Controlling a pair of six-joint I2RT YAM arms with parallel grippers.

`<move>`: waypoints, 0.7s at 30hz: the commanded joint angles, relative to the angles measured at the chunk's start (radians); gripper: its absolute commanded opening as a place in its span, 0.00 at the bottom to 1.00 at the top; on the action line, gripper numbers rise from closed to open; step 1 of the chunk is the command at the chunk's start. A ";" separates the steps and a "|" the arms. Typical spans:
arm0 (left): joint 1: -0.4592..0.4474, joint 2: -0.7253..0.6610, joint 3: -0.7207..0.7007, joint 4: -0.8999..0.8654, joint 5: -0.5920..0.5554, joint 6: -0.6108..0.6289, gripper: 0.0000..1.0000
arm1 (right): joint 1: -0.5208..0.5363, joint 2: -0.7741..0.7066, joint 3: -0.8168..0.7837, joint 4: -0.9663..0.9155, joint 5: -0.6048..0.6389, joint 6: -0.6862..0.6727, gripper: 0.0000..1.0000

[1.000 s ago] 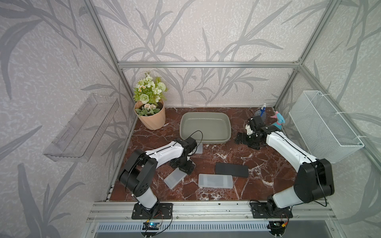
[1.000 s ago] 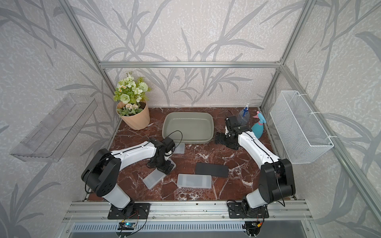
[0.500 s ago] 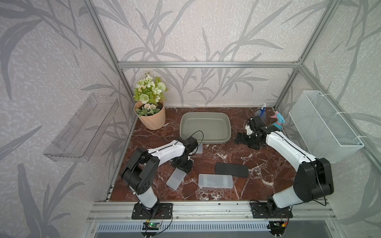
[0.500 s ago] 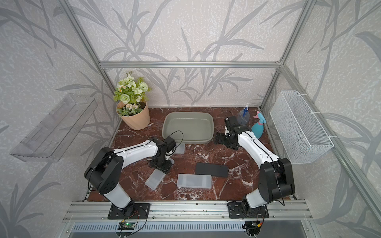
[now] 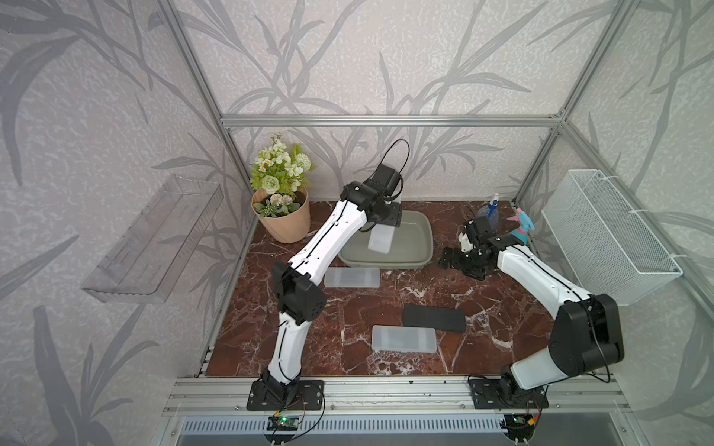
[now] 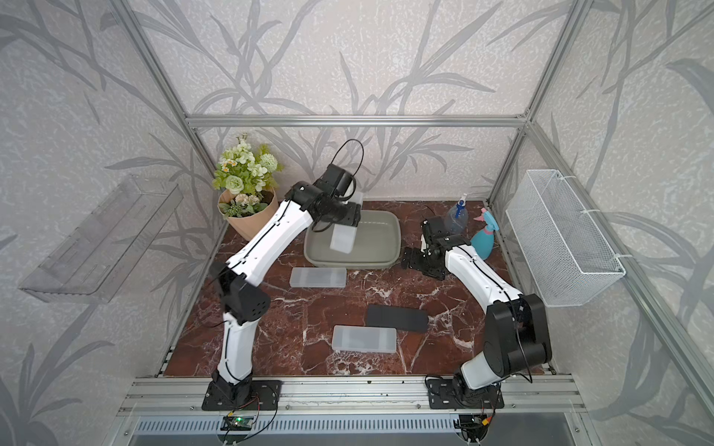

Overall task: Put the pencil case into the storage box
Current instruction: Place the pencil case at the storage box.

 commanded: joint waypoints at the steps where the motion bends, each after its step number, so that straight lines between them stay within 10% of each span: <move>1: 0.115 0.162 0.194 -0.065 0.154 -0.165 0.56 | 0.005 0.009 -0.004 0.009 -0.023 -0.002 0.99; 4: 0.145 0.049 -0.126 0.184 0.131 -0.184 0.55 | 0.004 0.002 -0.006 0.019 -0.028 0.001 0.99; 9: 0.175 0.211 0.128 0.116 0.140 -0.213 0.55 | 0.005 0.008 -0.004 0.024 -0.036 -0.002 0.99; 21: 0.187 0.202 -0.006 -0.013 0.069 -0.118 0.58 | 0.005 0.022 -0.008 0.024 -0.034 -0.001 0.99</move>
